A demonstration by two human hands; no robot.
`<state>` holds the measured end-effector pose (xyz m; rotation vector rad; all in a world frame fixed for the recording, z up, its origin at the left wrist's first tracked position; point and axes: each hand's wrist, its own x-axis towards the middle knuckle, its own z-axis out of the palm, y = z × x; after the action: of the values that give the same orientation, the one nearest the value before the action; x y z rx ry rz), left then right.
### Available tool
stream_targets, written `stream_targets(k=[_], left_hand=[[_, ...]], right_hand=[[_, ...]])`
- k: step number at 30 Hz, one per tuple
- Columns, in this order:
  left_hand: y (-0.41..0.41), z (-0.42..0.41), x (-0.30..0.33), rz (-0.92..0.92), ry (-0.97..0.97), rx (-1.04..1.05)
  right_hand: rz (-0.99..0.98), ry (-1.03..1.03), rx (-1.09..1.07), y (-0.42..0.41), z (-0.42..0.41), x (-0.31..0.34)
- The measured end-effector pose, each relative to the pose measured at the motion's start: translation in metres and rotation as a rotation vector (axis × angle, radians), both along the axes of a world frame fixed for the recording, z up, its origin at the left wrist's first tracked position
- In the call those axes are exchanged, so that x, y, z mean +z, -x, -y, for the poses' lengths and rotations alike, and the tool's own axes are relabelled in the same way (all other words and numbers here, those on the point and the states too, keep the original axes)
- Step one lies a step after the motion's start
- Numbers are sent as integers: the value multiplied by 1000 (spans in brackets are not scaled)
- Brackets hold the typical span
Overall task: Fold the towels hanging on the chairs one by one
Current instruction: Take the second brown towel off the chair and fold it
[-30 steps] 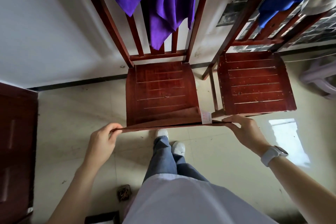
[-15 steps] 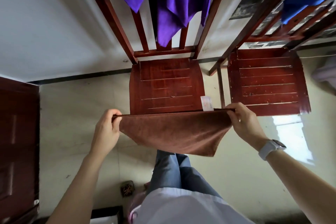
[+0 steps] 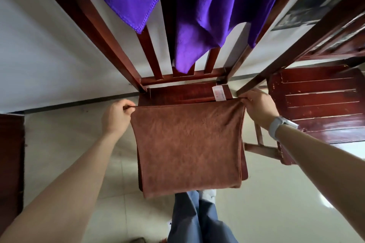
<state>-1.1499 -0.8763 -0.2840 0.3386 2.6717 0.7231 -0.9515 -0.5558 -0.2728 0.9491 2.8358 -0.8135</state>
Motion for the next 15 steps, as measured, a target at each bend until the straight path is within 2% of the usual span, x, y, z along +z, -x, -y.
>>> stream_targets(k=[3,7,11,15], left_hand=[[12,-10,-9,-80,-11,-31],[17,-18,-9,-204,-48,-27],[11,-6,-13,-250,-59,-53],[-19,22,-13,-240,-45,-184]], right_hand=[[-35,-23,-26,9,-8,-16],[-179,-40,-110,15,-9,-16],[-275,-99,5,2,-6,-16],[-228,-122,129,-37,11,-24]])
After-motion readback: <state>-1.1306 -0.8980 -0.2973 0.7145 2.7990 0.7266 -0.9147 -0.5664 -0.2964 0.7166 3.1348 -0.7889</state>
